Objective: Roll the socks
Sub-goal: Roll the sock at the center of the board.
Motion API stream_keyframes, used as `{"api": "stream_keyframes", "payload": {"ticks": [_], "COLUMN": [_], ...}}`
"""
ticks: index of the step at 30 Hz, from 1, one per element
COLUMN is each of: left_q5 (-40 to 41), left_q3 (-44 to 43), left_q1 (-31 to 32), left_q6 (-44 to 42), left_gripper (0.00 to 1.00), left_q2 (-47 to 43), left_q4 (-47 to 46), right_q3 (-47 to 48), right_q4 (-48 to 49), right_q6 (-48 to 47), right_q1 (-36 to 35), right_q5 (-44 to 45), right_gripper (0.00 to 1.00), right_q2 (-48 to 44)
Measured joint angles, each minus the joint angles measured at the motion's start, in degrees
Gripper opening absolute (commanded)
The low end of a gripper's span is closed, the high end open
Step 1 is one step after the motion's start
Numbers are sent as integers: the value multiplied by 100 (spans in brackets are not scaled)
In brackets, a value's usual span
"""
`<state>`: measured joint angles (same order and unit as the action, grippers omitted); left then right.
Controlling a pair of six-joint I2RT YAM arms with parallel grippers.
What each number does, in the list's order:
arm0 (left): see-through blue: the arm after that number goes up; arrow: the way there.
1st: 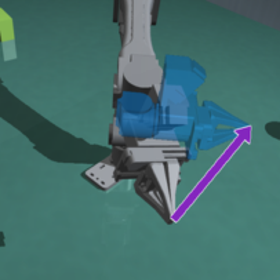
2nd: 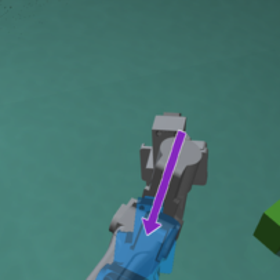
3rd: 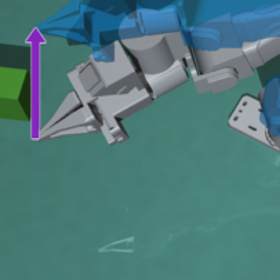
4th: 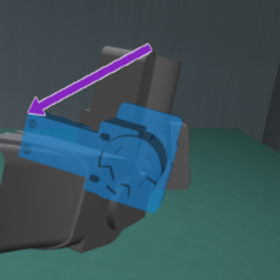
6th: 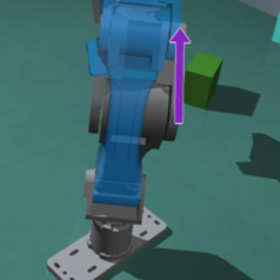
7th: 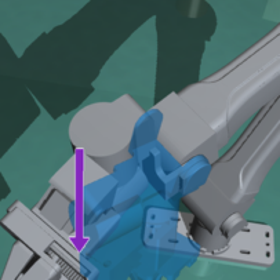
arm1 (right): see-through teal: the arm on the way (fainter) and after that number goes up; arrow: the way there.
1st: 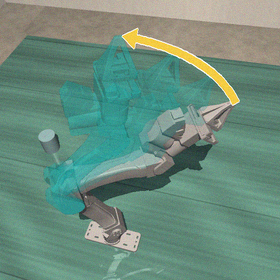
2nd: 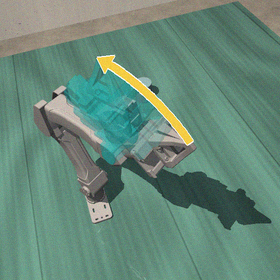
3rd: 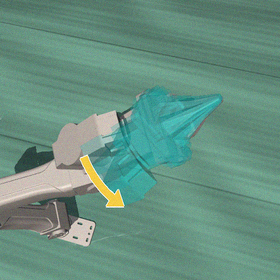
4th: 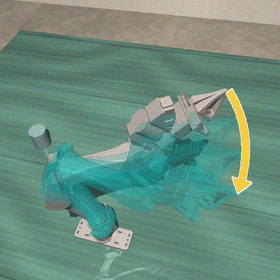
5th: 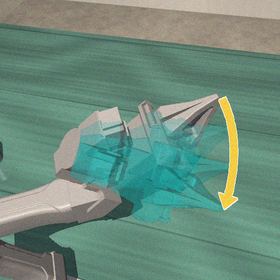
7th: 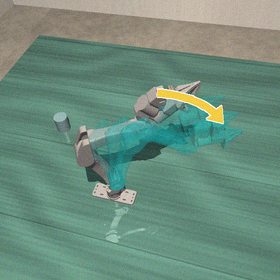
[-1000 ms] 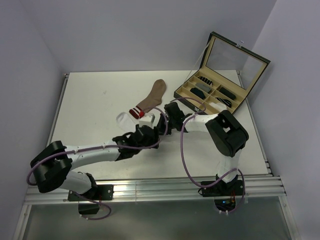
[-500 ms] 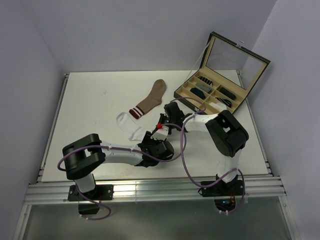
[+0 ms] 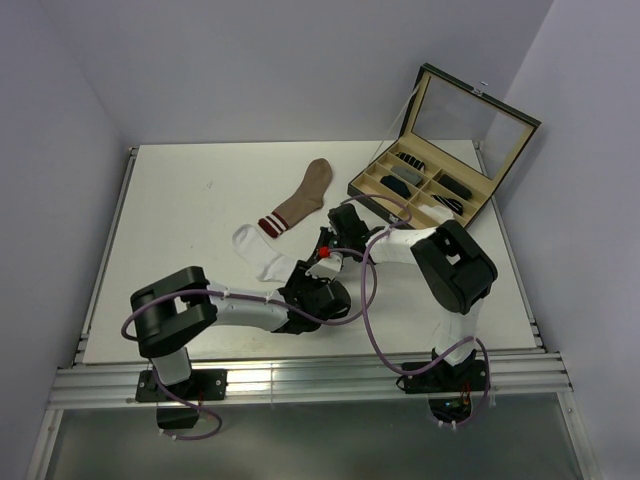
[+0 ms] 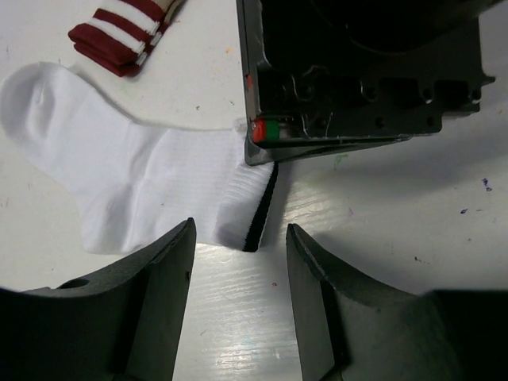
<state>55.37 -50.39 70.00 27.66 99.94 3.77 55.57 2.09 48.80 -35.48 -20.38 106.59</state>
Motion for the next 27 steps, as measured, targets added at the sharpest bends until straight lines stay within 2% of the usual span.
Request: {"api": "stream_keyframes", "payload": {"ticks": [10, 20, 27], "left_q5": [-17, -153, -151], "left_q3": [0, -13, -57], "left_q1": [0, -92, -103], "left_q6": [-162, -297, -280], "left_gripper": [53, 42, 40], "left_q2": [267, 345, 511], "left_q4": [-138, -326, -310], "right_q3": [0, 0, 0], "right_q4": [0, -2, -2], "right_q6": [17, 17, 17], "right_q1": [0, 0, 0], "right_q5": [-20, -24, -33], "right_gripper": [0, 0, 0], "right_q2": [0, 0, 0]}}
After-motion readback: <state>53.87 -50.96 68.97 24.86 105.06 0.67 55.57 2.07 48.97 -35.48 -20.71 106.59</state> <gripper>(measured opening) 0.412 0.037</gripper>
